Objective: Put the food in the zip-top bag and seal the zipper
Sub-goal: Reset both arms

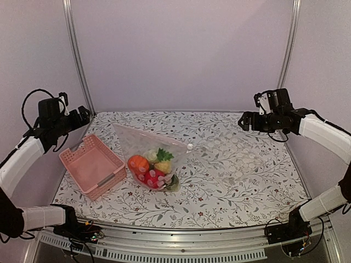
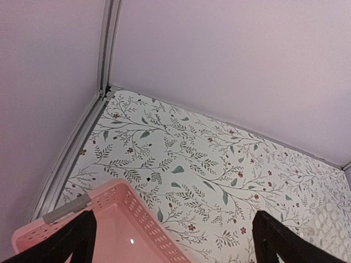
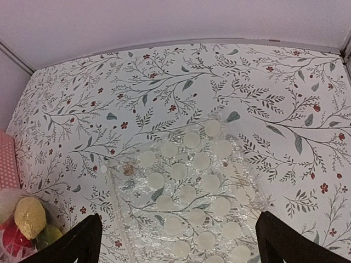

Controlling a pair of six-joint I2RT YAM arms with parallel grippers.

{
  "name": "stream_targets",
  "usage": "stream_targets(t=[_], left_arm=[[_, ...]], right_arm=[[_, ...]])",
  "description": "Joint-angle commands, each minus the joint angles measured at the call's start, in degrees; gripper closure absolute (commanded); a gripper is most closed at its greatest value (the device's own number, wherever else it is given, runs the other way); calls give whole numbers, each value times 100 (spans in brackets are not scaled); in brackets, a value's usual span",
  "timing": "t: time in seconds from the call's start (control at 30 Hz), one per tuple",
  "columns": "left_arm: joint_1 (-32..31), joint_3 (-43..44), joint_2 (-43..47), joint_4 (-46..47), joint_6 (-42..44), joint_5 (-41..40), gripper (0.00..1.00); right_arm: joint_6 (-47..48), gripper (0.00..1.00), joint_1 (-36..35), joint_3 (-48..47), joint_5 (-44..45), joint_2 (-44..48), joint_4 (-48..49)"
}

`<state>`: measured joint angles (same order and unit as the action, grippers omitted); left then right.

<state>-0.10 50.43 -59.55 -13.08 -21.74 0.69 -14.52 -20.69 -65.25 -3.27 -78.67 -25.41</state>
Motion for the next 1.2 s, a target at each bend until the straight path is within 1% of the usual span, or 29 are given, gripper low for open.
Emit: stream_targets(t=[0.0,0.07,0.17,0.37,0.43,0.6,0.73,0.83,0.9,1.17], left_arm=[[329,-497,250,492,9,-816,0],[477,-833,355,720,76,-975,1],[652,-1296,512,1398,177,-1066,1],[661,-2233,705,2816,638,-1383,0],[656,-2453,654,3226,885,-1440,0],[634,-2880,527,3967,1083,-1508,0],[601,-3175,333,4336,1187,-1432,0],[592,-3381,231,4626,1192,-1465,0],[590,-3485,166,4814,1204,-1445,0],[569,-3475,-272,5095,1084,-1306,0]], right_arm=[[50,1,723,456,3,335,480],[70,1,1065,648,-40,403,648],[145,1,1463,982,-25,556,1037],[238,1,1999,1968,0,1167,2267],[253,1,2020,2376,162,1401,2836],[407,1,2018,3322,622,1780,4134],[458,1,2022,3947,950,1788,5029],[552,1,2017,4373,1010,1722,5878],[580,1,2017,4510,1046,1692,6084],[524,1,2017,4514,903,1437,6226]])
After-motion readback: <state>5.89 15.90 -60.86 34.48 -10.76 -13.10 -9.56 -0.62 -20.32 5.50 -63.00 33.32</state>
